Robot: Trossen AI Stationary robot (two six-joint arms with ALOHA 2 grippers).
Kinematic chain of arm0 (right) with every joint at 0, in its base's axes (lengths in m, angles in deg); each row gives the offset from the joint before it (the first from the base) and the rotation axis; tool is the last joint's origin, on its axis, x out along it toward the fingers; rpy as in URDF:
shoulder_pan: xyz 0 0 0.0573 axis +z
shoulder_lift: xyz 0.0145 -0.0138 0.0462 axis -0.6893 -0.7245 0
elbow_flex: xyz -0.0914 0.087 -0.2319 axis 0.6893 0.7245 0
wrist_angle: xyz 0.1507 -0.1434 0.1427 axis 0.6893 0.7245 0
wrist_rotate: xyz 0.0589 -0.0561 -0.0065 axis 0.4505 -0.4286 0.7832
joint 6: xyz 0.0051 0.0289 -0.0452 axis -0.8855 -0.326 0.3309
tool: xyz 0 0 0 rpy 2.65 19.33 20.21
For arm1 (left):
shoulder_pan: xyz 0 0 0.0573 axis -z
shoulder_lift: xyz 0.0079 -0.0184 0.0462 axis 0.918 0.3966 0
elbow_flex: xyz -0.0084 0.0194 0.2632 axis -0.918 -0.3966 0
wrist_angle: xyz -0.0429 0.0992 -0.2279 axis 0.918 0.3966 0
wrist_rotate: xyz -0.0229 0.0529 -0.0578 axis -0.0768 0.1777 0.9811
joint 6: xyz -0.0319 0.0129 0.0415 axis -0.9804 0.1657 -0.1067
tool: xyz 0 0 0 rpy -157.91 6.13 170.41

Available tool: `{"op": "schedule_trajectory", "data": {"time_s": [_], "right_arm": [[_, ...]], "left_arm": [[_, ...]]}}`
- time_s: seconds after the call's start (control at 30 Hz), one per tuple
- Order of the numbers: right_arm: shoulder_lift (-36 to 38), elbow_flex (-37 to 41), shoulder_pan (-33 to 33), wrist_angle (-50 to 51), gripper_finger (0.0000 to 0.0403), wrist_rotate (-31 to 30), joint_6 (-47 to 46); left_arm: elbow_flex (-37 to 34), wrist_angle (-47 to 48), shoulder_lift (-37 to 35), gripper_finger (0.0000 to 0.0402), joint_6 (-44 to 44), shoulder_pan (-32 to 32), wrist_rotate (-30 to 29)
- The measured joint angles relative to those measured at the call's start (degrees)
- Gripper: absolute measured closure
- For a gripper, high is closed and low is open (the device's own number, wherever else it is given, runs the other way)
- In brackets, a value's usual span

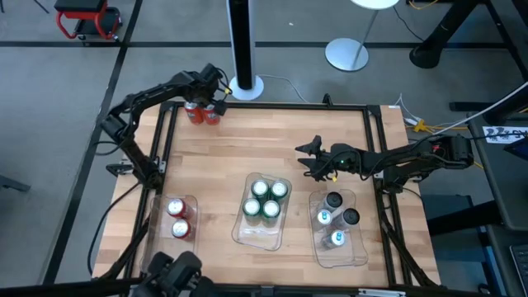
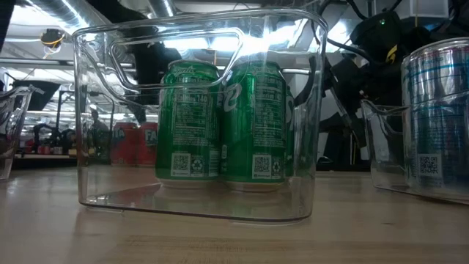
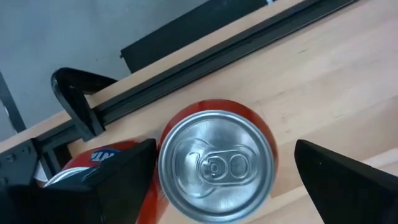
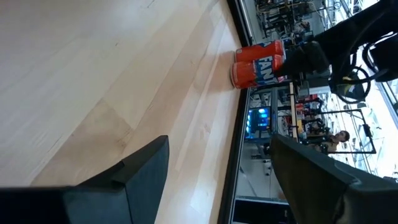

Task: Sort soda cans
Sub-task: Put the red soda can into the left transparent bin

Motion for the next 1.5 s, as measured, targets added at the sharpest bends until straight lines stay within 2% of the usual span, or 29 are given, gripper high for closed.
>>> {"op": "schedule_trajectory", "data": {"time_s": [0.77, 1.17, 1.5], "right_arm": [[0.00, 0.00, 0.00, 0.06, 0.0125, 0.00, 0.01], [0.00, 0.02, 0.00, 0.09, 0.0125, 0.00, 0.01], [0.00, 0.02, 0.00, 0.11, 0.0125, 0.00, 0.01]], "left_arm": [[-0.07, 0.22, 7.70, 0.0035, -0.11, -0.28, 0.68], [0.04, -0.35, 8.18, 0.0101, -0.31, -0.31, 0.98], [-0.09, 0.36, 7.24, 0.0102, 0.22, 0.09, 1.08]]}}
